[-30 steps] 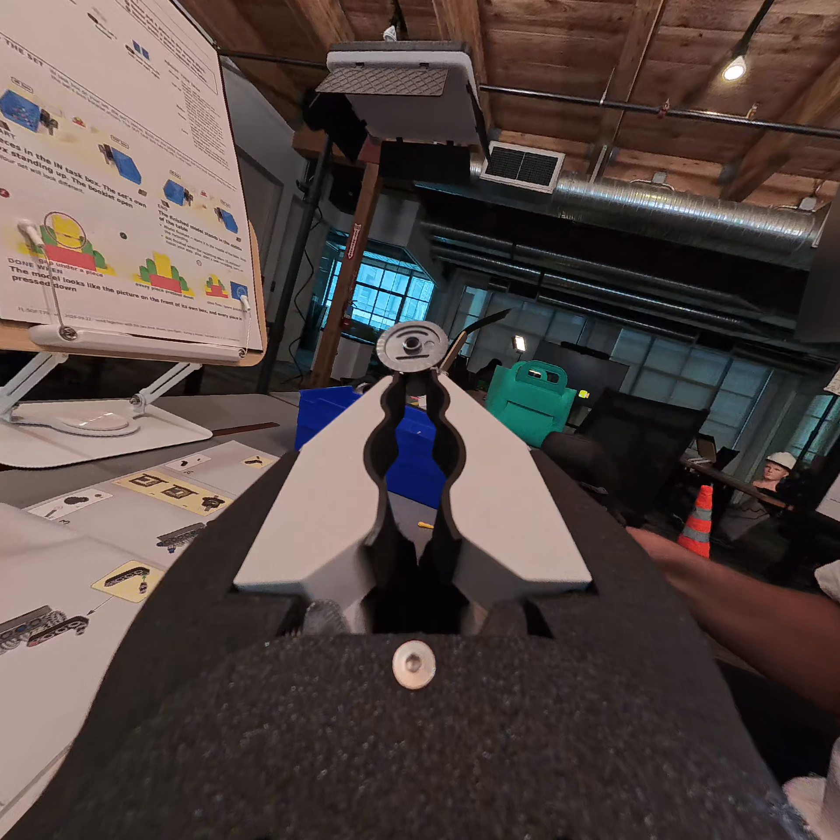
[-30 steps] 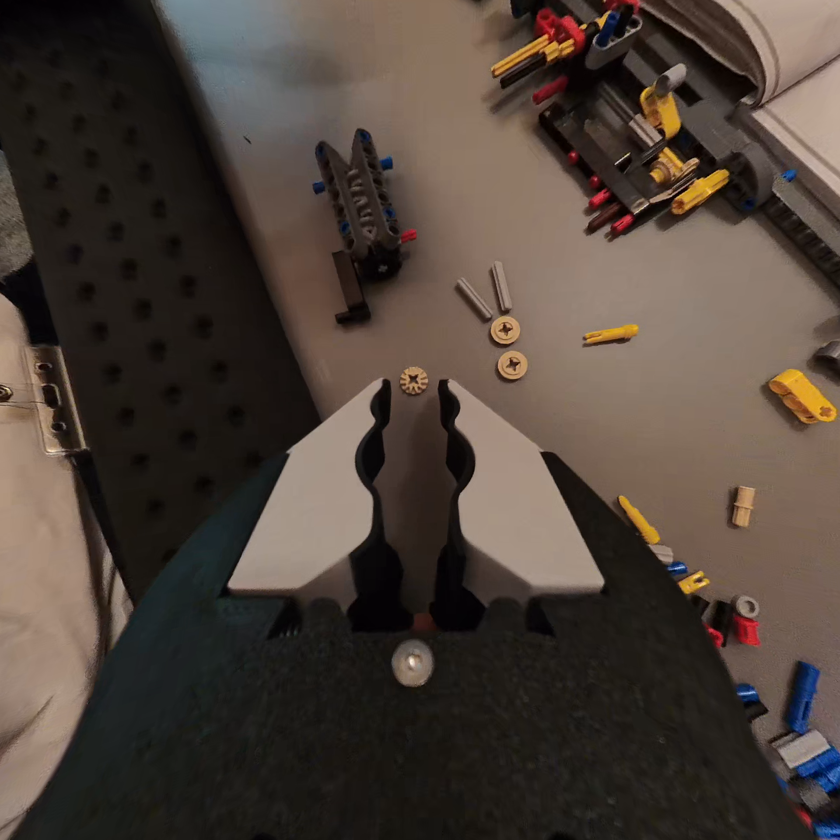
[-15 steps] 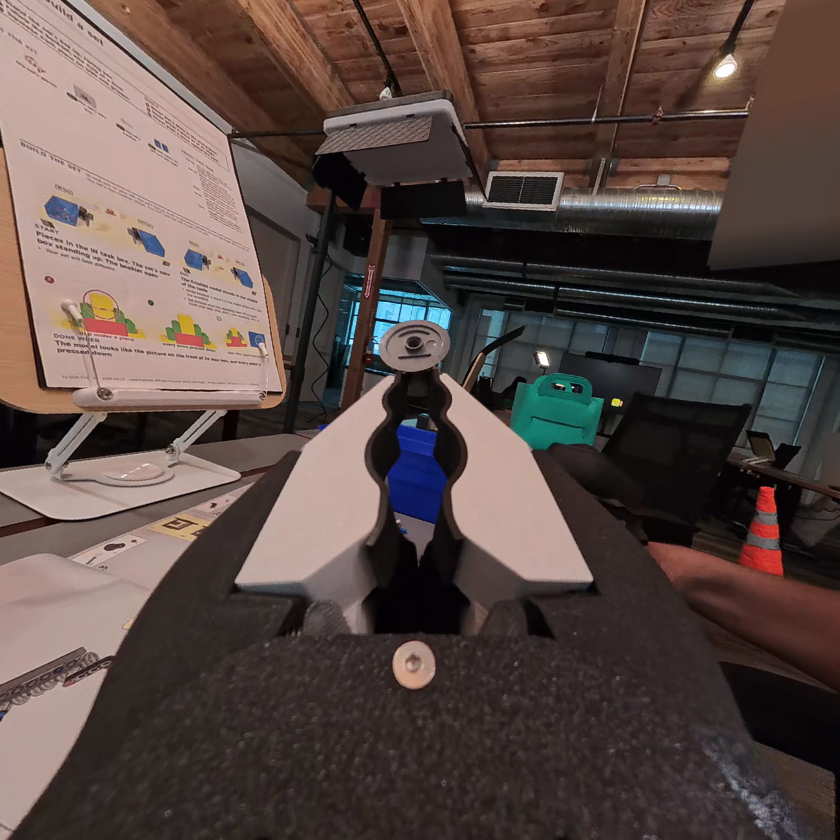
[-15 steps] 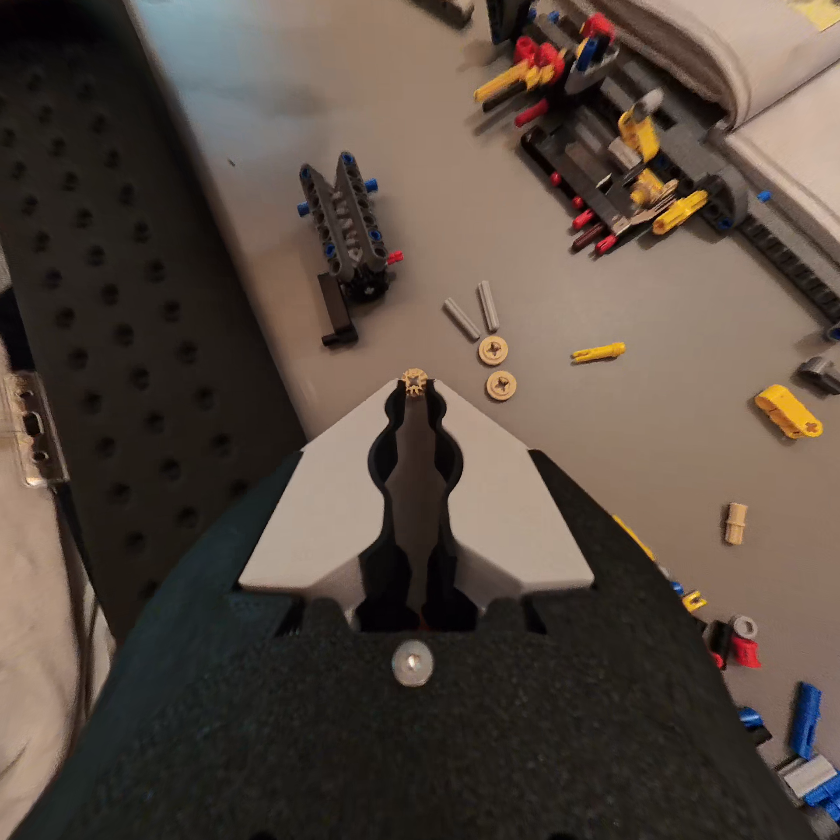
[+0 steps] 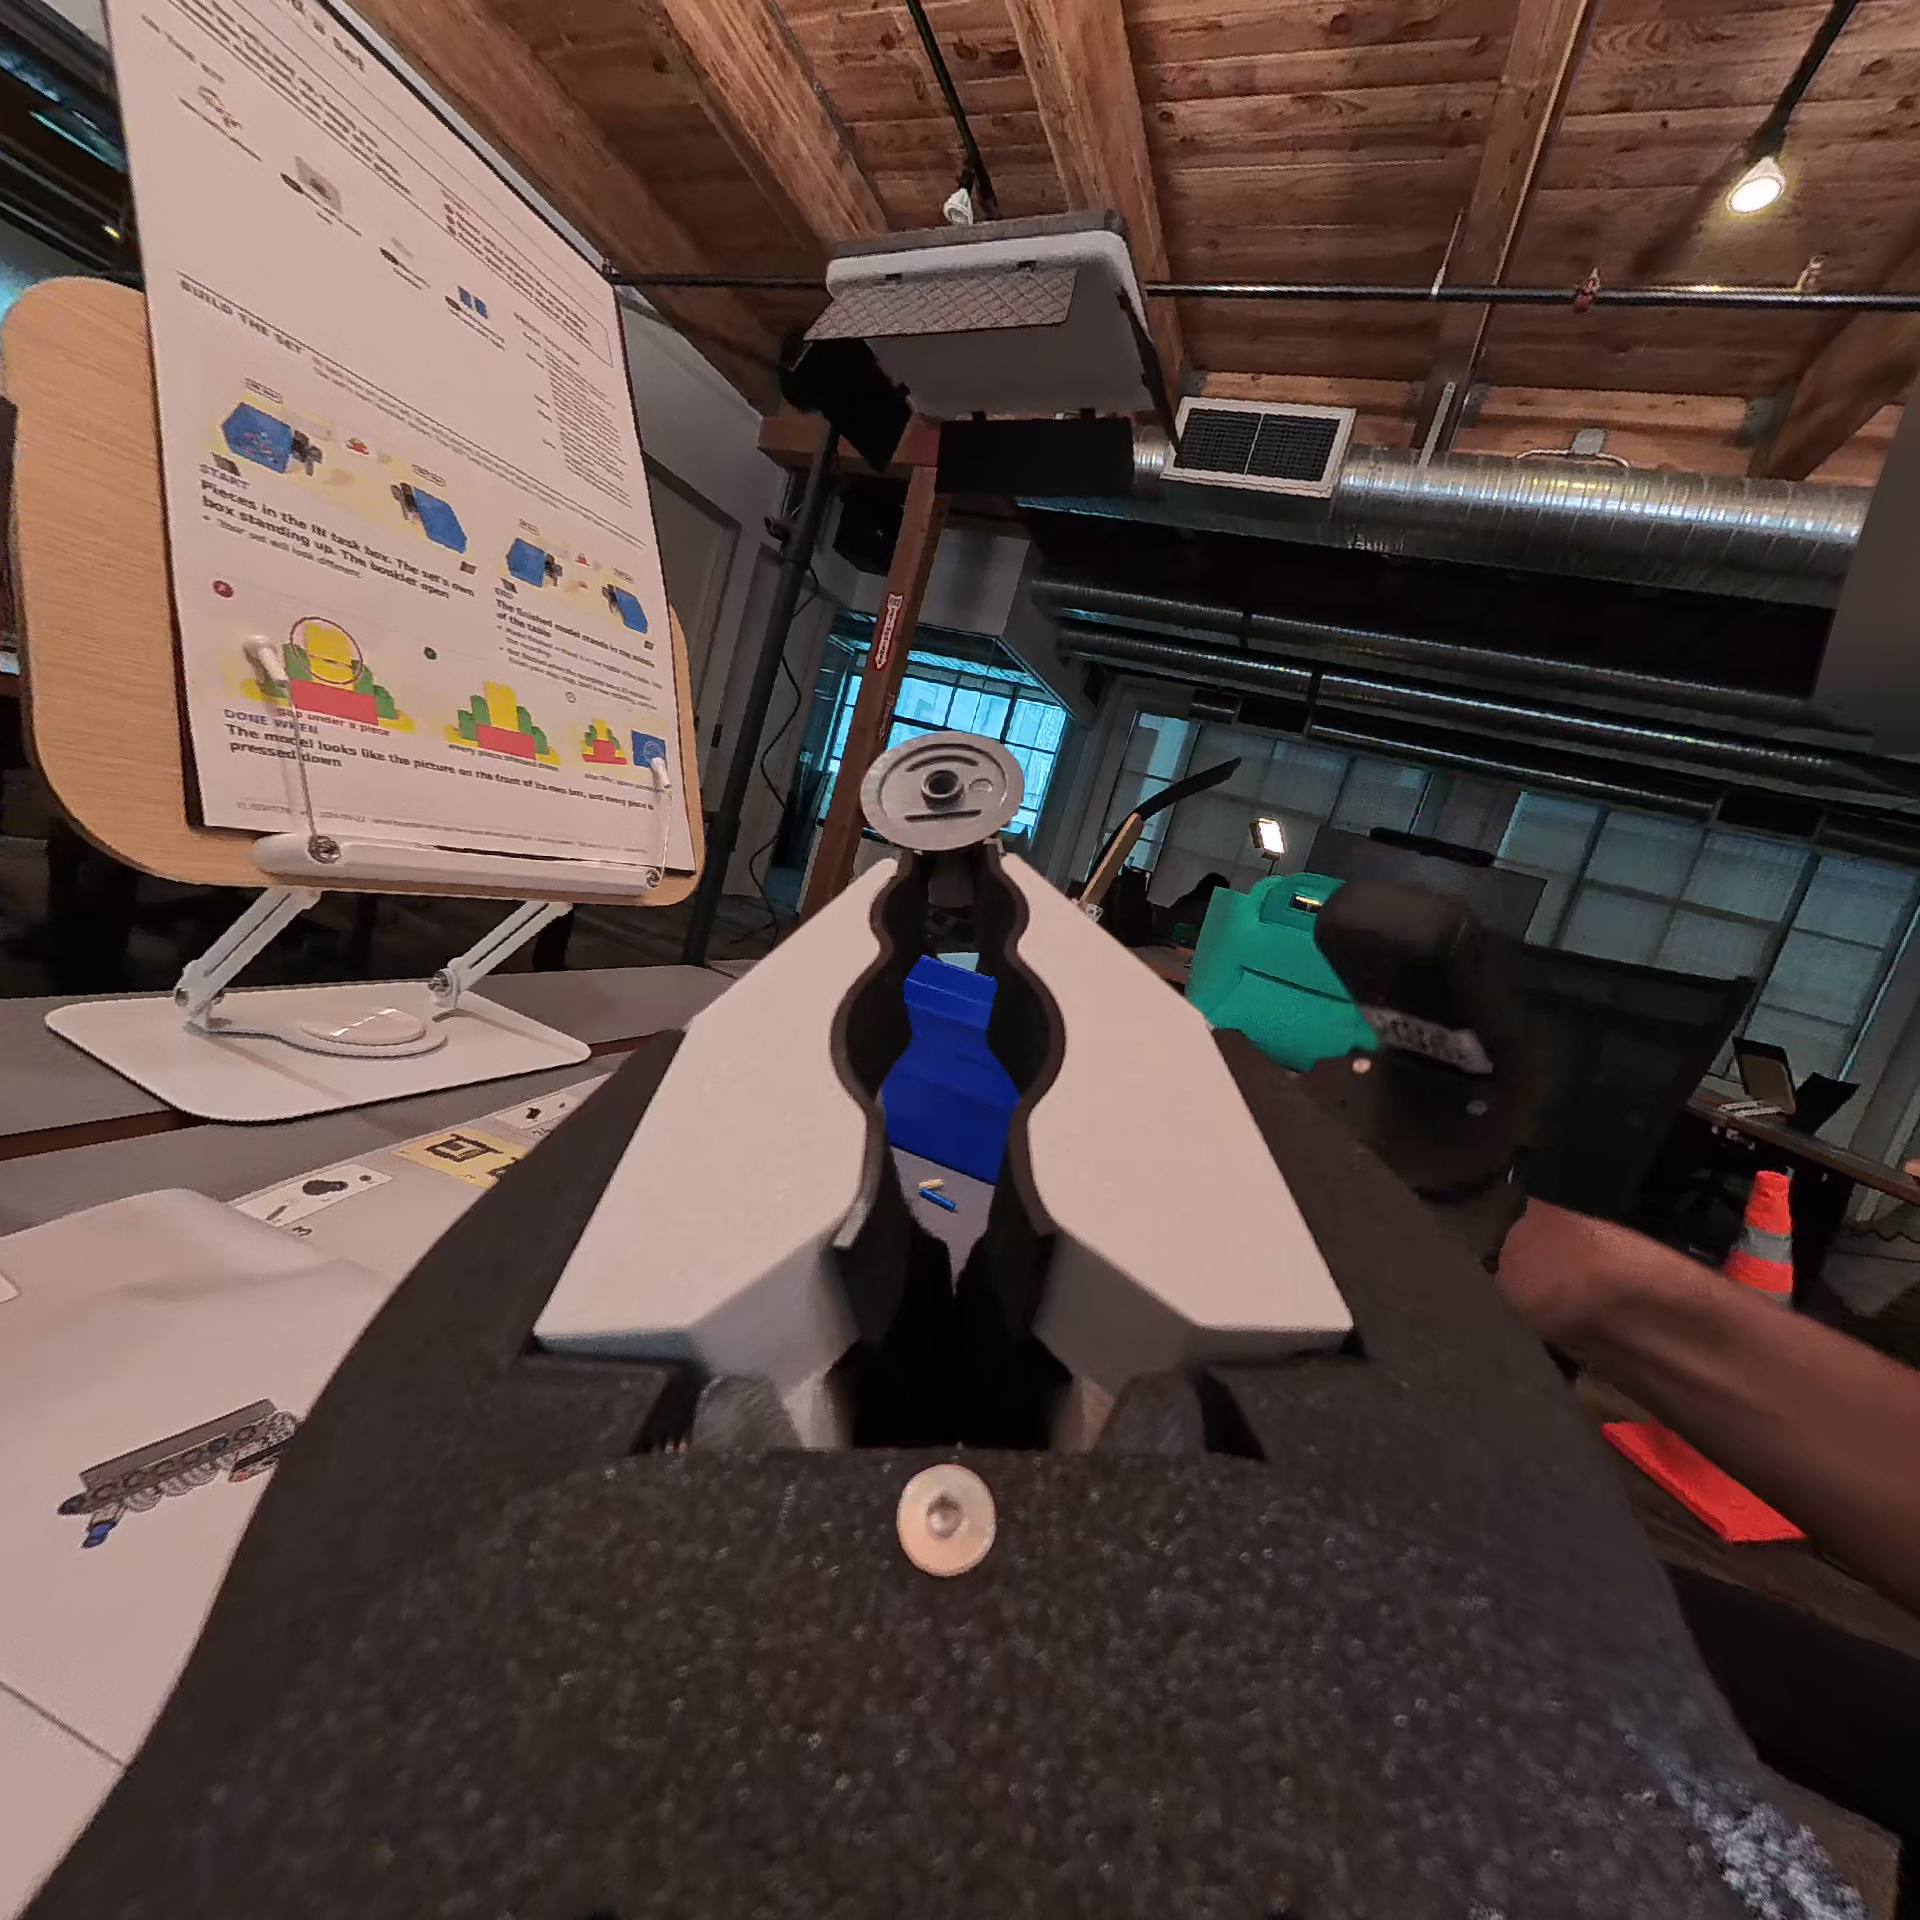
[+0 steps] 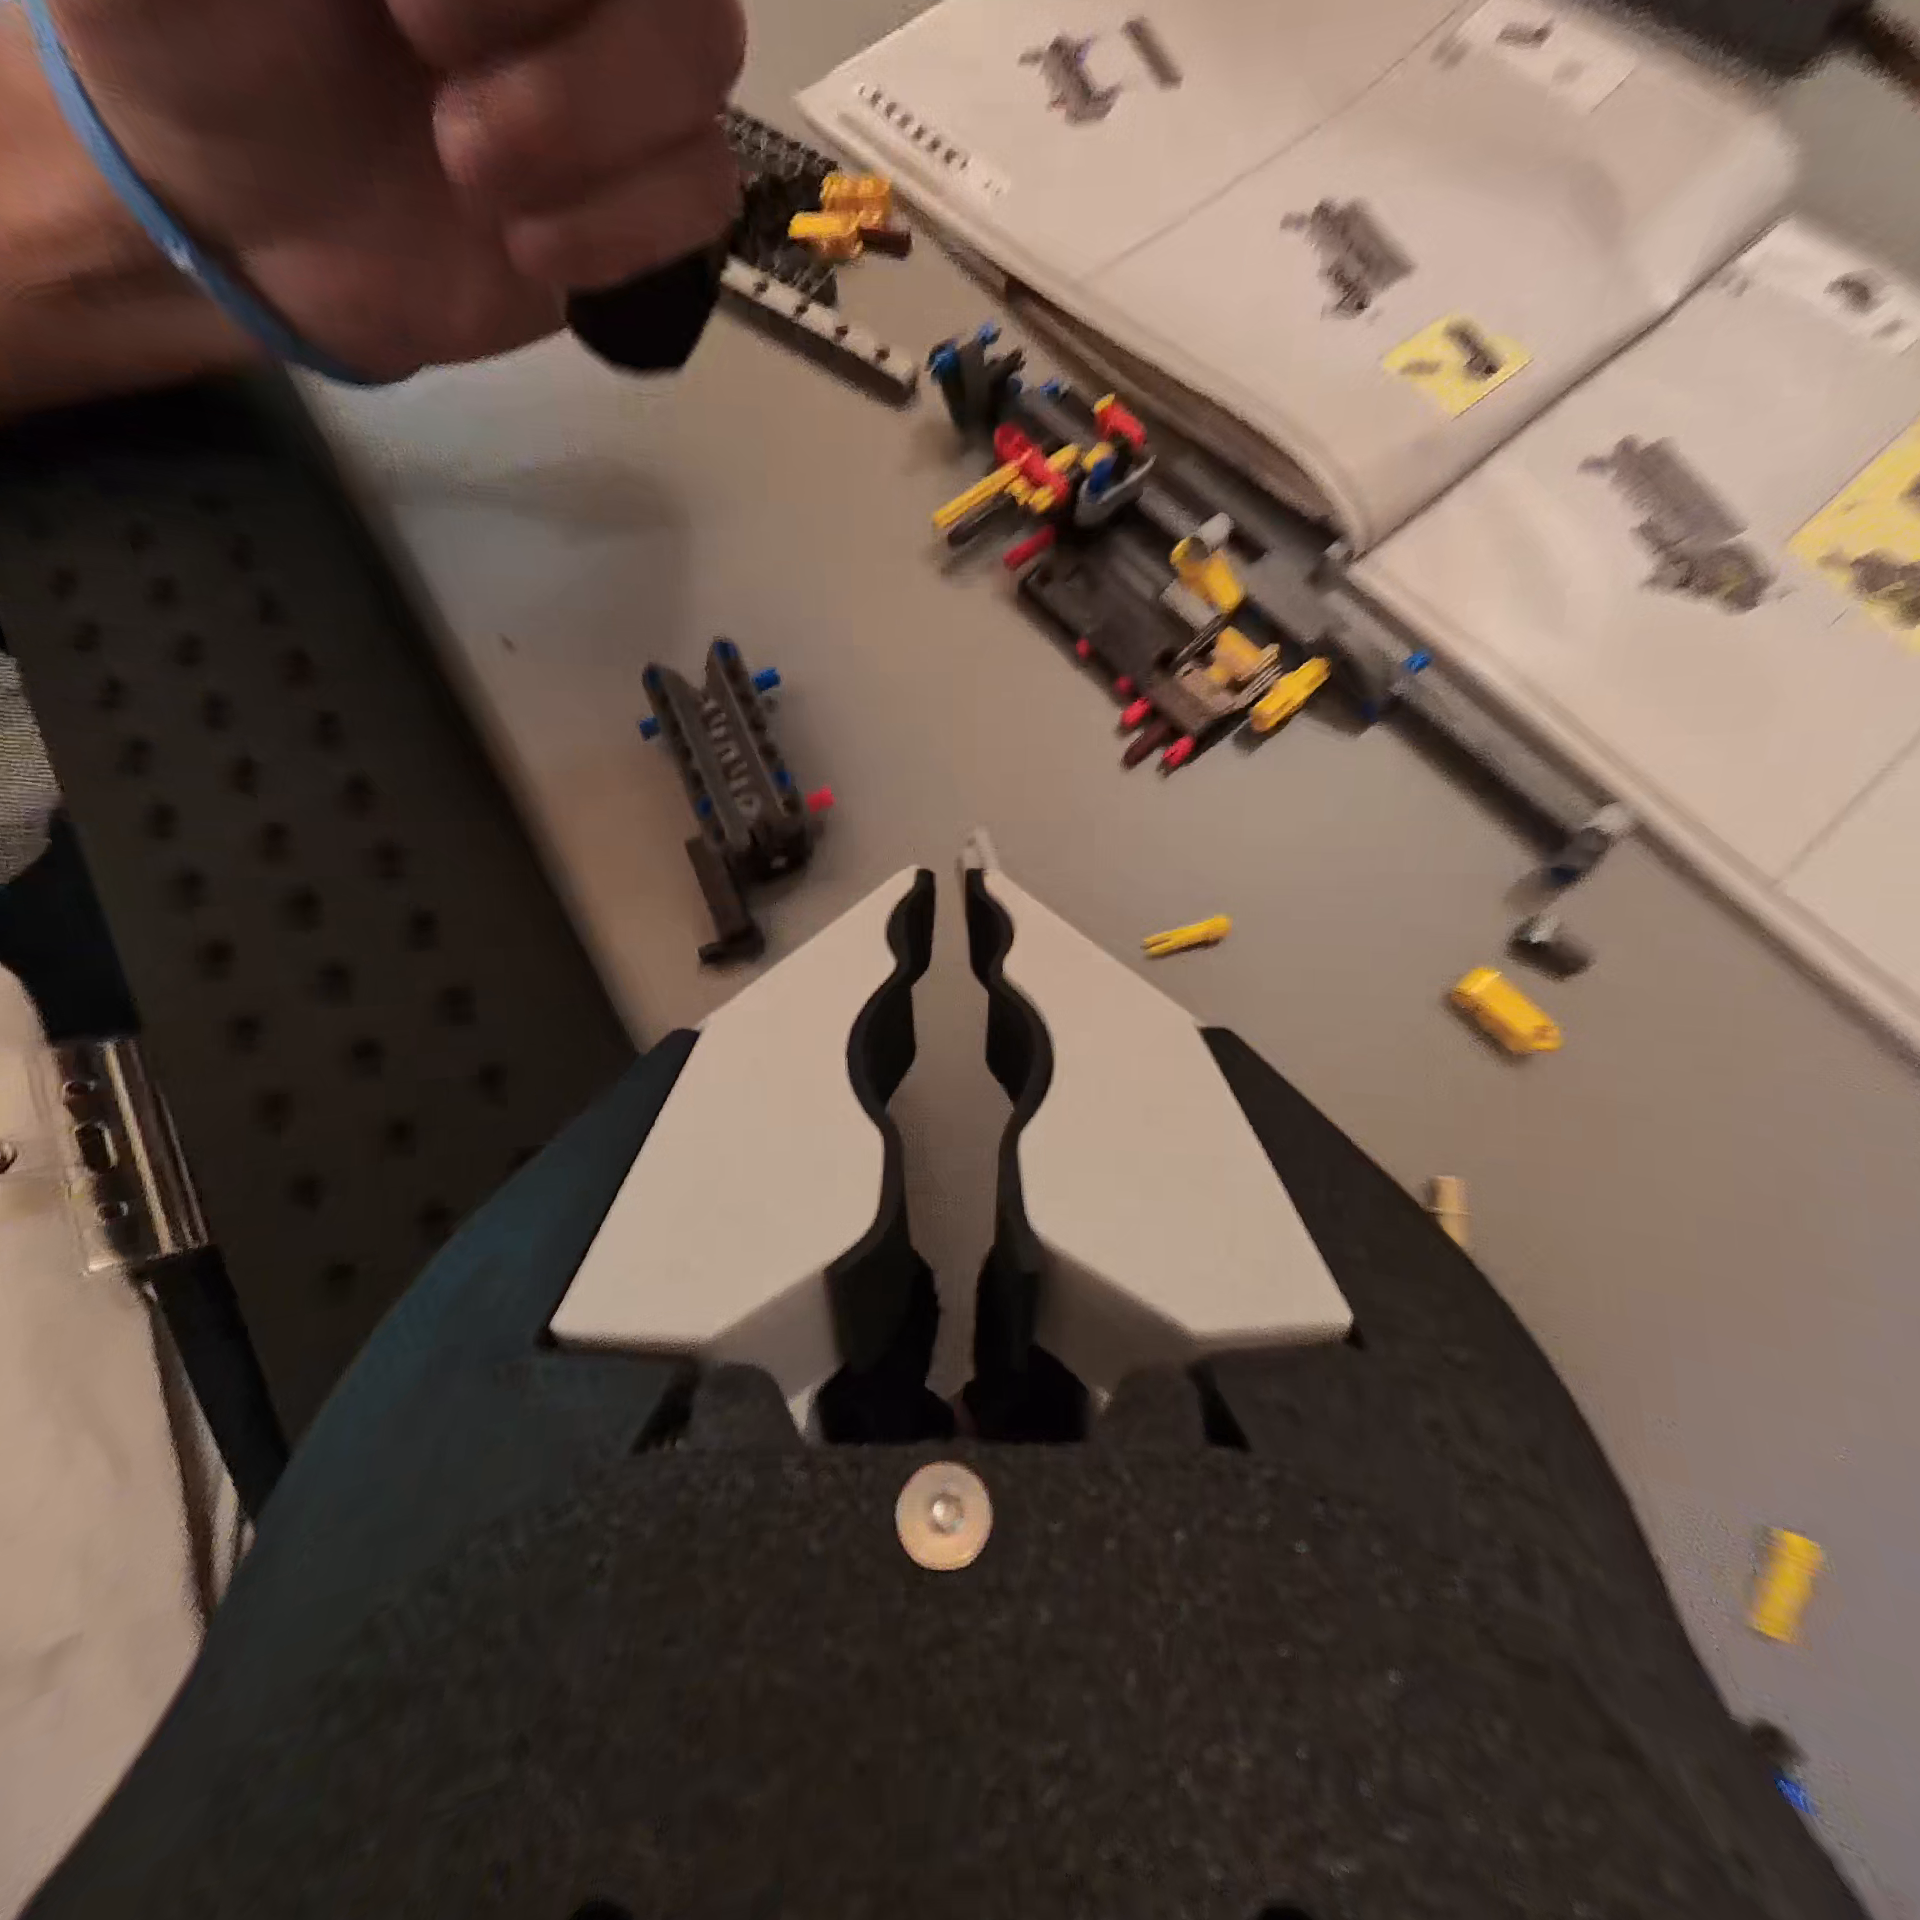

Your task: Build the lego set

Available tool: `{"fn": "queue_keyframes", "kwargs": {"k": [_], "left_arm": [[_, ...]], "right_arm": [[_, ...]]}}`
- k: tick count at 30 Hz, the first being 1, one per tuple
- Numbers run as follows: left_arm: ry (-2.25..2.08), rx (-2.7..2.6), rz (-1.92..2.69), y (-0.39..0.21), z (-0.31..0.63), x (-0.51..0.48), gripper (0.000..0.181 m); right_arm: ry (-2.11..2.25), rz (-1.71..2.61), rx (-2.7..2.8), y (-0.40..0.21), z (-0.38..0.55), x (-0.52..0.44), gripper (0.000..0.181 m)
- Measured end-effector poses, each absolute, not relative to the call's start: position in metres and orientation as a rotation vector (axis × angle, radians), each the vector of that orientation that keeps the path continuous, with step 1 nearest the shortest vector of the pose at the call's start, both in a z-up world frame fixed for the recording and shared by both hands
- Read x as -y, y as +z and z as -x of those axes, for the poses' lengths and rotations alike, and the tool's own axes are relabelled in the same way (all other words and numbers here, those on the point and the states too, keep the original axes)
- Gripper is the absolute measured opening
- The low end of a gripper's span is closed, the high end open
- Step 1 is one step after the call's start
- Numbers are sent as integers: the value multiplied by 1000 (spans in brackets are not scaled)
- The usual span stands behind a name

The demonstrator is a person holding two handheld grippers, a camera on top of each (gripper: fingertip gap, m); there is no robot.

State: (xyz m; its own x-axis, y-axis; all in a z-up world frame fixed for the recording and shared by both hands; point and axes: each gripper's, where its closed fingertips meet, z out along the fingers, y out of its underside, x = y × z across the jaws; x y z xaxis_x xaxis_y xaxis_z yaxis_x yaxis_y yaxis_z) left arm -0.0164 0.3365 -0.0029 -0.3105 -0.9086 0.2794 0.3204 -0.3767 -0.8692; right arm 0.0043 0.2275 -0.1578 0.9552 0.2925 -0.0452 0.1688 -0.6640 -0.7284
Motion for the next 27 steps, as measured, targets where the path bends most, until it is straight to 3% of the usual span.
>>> {"fn": "queue_keyframes", "kwargs": {"k": [4,12,27], "left_arm": [[-1794,-923,1031,-6,14,-340,8],[-1782,-971,1021,-10,12,-332,8],[-1822,-975,1029,-11,12,-331,7]], "right_arm": [[309,2388,315,-201,8,-217,16],[160,2356,546,-212,25,-235,22],[275,2316,611,-213,30,-248,12]]}}
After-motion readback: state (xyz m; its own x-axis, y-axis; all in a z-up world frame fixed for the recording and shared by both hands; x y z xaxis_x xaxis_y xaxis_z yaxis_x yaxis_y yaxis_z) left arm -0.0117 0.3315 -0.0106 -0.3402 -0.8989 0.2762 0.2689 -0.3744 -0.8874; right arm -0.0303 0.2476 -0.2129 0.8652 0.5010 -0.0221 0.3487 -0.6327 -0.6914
